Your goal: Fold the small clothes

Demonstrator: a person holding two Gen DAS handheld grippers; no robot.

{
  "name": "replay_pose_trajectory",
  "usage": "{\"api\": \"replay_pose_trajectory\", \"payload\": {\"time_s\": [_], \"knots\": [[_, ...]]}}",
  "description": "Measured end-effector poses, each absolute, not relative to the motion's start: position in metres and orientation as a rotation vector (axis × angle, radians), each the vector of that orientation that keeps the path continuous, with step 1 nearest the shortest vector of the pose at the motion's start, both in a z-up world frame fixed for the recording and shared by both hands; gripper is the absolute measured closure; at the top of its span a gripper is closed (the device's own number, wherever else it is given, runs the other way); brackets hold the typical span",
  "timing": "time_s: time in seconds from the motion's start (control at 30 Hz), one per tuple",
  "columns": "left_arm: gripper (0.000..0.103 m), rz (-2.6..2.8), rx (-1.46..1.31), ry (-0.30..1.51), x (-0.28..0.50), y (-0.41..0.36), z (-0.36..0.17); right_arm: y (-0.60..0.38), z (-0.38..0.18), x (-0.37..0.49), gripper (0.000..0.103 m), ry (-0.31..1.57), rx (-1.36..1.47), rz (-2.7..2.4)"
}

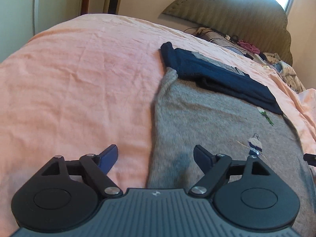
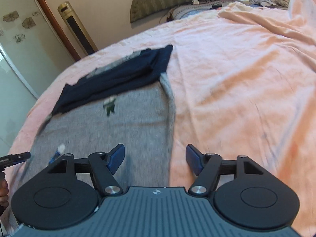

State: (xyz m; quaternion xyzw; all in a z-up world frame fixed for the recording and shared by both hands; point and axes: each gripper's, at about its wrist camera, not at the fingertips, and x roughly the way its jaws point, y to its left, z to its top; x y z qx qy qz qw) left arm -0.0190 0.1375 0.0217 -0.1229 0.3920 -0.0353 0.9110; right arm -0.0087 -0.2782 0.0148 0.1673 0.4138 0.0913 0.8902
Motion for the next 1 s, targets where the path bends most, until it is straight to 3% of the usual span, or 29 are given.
{"api": "replay_pose_trajectory", "payload": {"time_s": [0.03,0.1,0.13,0.17,0.2,0.23,0.4,0.5,0.57,0.63,0.73,0.8,0.83,0.87,0.9,1.0], "knots": [[0.020,-0.071,-0.253,0.793,-0.027,0.135,0.021,-0.277,0.013,-0.014,0.041,0.857,0.352,0.211],[0.020,-0.059,-0.236,0.774,-0.030,0.128,0.018,-0.270,0.012,-0.017,0.075,0.867,0.316,0.230],[0.028,-0.045,-0.212,0.768,-0.028,0.123,0.017,-0.269,0.010,-0.016,0.093,0.878,0.318,0.233],[0.042,-0.034,-0.186,0.763,-0.026,0.119,0.017,-0.269,0.010,-0.015,0.095,0.873,0.308,0.239],[0.077,-0.023,-0.166,0.768,-0.024,0.117,0.019,-0.270,0.012,-0.015,0.095,0.872,0.287,0.240],[0.093,-0.028,-0.180,0.785,-0.021,0.120,0.020,-0.273,0.015,-0.017,0.095,0.865,0.279,0.233],[0.093,-0.066,-0.217,0.805,-0.029,0.132,0.019,-0.306,0.006,-0.029,0.097,0.853,0.370,0.191],[0.089,-0.094,-0.247,0.828,-0.037,0.134,0.022,-0.301,0.010,-0.034,0.088,0.871,0.422,0.208],[0.071,-0.138,-0.294,0.857,-0.043,0.139,0.025,-0.298,0.017,-0.044,0.063,0.876,0.450,0.246],[0.036,-0.188,-0.375,0.859,-0.055,0.146,0.024,-0.299,0.018,-0.055,0.056,0.910,0.471,0.284],[0.030,-0.196,-0.438,0.835,-0.064,0.147,0.020,-0.299,0.009,-0.066,0.056,0.936,0.534,0.325],[0.033,-0.183,-0.414,0.816,-0.063,0.140,0.020,-0.301,0.005,-0.067,0.061,0.920,0.581,0.334],[0.052,-0.175,-0.392,0.817,-0.061,0.135,0.020,-0.302,0.002,-0.065,0.084,0.931,0.596,0.332],[0.072,-0.174,-0.376,0.837,-0.056,0.133,0.019,-0.302,-0.004,-0.063,0.093,0.956,0.604,0.337],[0.098,-0.173,-0.383,0.869,-0.052,0.133,0.017,-0.303,-0.004,-0.063,0.094,0.944,0.598,0.346],[0.098,-0.162,-0.415,0.875,-0.052,0.143,0.023,-0.313,0.012,-0.071,0.095,0.900,0.544,0.285]]}}
